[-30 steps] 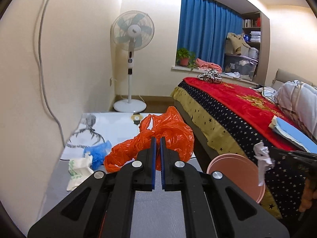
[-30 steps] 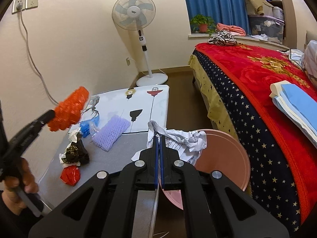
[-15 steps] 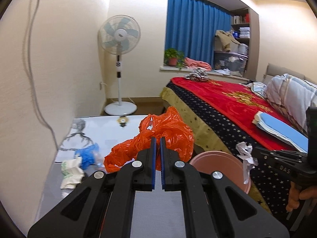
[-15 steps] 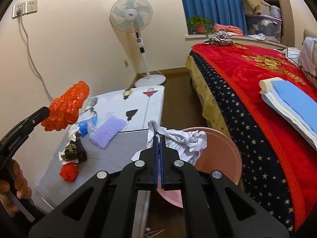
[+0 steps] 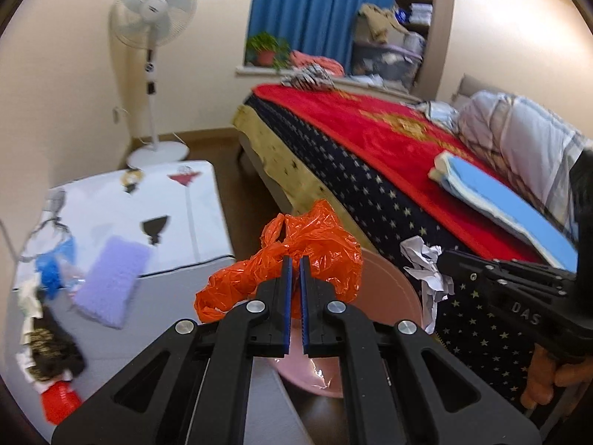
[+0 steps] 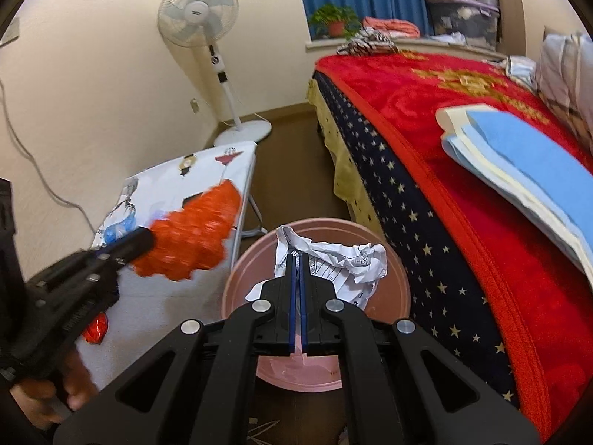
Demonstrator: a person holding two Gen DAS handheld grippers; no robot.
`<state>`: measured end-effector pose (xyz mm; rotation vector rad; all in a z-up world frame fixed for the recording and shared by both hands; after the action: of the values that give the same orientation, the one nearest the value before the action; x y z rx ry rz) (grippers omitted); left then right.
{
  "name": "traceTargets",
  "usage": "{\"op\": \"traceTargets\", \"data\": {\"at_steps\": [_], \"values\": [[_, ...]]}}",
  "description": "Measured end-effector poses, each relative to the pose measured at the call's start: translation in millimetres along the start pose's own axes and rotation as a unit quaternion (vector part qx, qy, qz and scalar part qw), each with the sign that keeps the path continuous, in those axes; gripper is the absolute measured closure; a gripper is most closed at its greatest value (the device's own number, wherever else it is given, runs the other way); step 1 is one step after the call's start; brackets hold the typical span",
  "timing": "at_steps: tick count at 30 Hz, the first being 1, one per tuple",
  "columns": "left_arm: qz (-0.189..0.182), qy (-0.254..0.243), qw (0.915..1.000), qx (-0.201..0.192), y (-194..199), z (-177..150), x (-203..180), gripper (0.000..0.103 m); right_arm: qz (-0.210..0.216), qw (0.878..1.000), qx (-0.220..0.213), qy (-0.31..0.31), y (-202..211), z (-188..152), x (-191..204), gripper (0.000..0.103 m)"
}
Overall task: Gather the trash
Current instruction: 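Drop the orange mesh bag and white paper into the pink wastebasket with both grippers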
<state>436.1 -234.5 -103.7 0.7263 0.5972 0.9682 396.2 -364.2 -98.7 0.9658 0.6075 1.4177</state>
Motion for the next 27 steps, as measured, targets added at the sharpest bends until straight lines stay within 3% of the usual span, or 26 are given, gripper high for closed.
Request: {"op": "traceTargets", "data": {"at_steps": [6, 10, 12, 13, 14, 16, 17, 22, 27], "values": [[-0.006, -0.016, 0.9994, 0.03, -42, 0, -19, 0.098, -0.017, 1.0, 0.02, 0.002, -24, 7, -15, 0.1], [0.001, -0.007, 0.9983, 0.058, -71, 4, -18, 0.095, -0.016, 0.998, 0.056, -0.013, -53, 10, -29, 0.097], [0.011, -0.007, 0.9977, 0.066, -80, 3, -18, 0.081, -0.025, 0.998, 0.064, -0.011, -61, 10, -31, 0.096], [0.017, -0.006, 0.9974, 0.07, -83, 2, -16, 0.058, -0.034, 0.997, 0.067, -0.007, -63, 9, -33, 0.089], [0.019, -0.002, 0.9975, 0.068, -84, 2, -15, 0.037, -0.04, 0.997, 0.066, -0.004, -64, 9, -34, 0.071], [0.042, 0.019, 0.9973, 0.057, -82, 2, -5, 0.016, -0.055, 0.997, 0.054, -0.006, -59, 10, -38, 0.048], [0.054, 0.033, 0.9964, 0.056, -82, 2, 2, 0.007, -0.06, 0.997, 0.049, -0.007, -56, 12, -39, 0.042], [0.06, 0.066, 0.9934, 0.072, -74, -2, 26, 0.008, -0.061, 0.997, 0.033, -0.013, -43, 17, -40, 0.028], [0.084, 0.07, 0.9929, 0.048, -25, -7, 48, 0.008, -0.088, 0.996, -0.014, 0.016, -11, 22, -21, 0.021]]}}
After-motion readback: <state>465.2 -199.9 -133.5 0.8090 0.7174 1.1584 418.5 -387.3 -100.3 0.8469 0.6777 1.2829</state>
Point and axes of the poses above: each gripper's, at about its wrist camera, not at the fingertips, and y roughly against the way its jaws point, x to its left, z to its top, the point moved 9 cm from there along -y, roughly the way its jaws point, and after that the axes turned 15 degrees about x, right-handed, at the moved point
